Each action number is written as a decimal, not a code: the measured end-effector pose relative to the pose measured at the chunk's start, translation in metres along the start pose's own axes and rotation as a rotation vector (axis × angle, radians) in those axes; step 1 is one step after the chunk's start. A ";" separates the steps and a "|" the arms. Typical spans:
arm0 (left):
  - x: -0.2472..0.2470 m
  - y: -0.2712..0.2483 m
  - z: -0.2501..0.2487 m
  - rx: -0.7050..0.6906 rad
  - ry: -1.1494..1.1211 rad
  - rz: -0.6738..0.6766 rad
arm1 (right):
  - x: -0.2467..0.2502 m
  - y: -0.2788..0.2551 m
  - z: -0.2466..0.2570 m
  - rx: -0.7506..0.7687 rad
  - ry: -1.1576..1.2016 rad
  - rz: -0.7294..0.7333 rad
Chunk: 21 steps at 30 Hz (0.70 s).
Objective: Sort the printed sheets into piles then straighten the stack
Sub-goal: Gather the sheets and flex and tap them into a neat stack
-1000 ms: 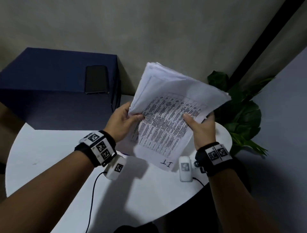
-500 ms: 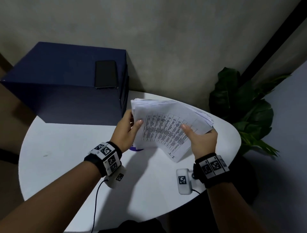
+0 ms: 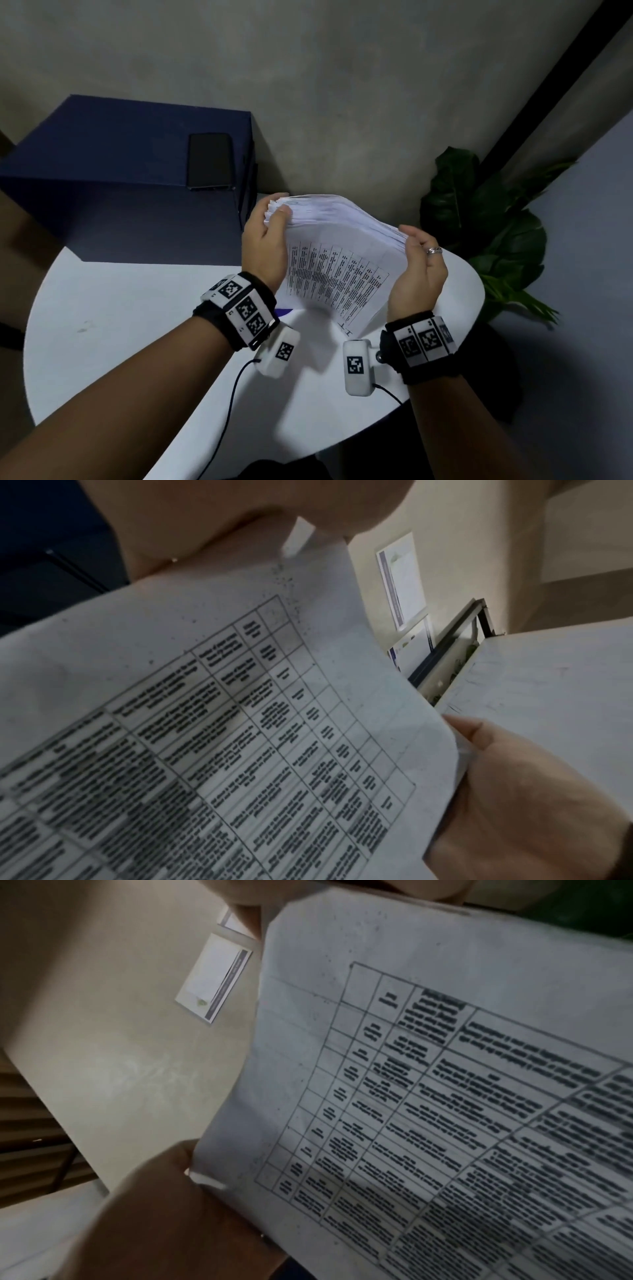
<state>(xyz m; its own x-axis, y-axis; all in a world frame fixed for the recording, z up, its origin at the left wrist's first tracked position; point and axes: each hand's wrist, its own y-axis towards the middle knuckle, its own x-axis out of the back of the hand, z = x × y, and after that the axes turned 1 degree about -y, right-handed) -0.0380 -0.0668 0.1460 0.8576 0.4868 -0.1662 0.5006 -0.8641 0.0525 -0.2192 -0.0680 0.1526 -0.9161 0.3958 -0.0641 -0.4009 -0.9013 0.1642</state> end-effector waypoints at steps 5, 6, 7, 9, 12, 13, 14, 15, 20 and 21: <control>0.007 0.007 0.010 -0.002 -0.054 0.044 | 0.000 -0.002 0.003 0.011 -0.019 0.030; 0.009 0.007 0.012 0.010 -0.064 0.068 | 0.002 0.000 0.002 0.009 -0.008 0.033; 0.010 0.007 0.015 0.023 -0.078 0.086 | 0.004 0.001 0.002 -0.003 0.015 0.054; 0.014 0.008 0.018 0.054 -0.146 0.103 | 0.009 0.000 0.000 0.001 0.017 0.138; 0.020 0.007 0.020 0.119 -0.189 0.226 | 0.016 -0.003 -0.011 -0.014 -0.090 0.208; 0.022 0.005 0.022 0.128 -0.185 0.258 | 0.017 -0.004 -0.014 -0.029 -0.084 0.211; 0.025 0.005 0.025 0.136 -0.188 0.286 | 0.018 -0.004 -0.016 -0.037 -0.077 0.213; 0.027 0.005 0.027 0.146 -0.186 0.317 | 0.018 -0.003 -0.018 -0.043 -0.080 0.207; 0.038 0.023 0.043 0.092 0.058 0.452 | 0.019 0.000 -0.019 -0.080 -0.043 0.226; 0.040 0.025 0.043 0.089 0.120 0.468 | 0.019 0.001 -0.019 -0.107 -0.034 0.235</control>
<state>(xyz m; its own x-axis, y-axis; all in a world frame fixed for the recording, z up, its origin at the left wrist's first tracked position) 0.0039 -0.0747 0.0980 0.9983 0.0509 -0.0296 0.0512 -0.9986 0.0095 -0.2372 -0.0648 0.1328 -0.9840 0.1779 -0.0030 -0.1777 -0.9819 0.0656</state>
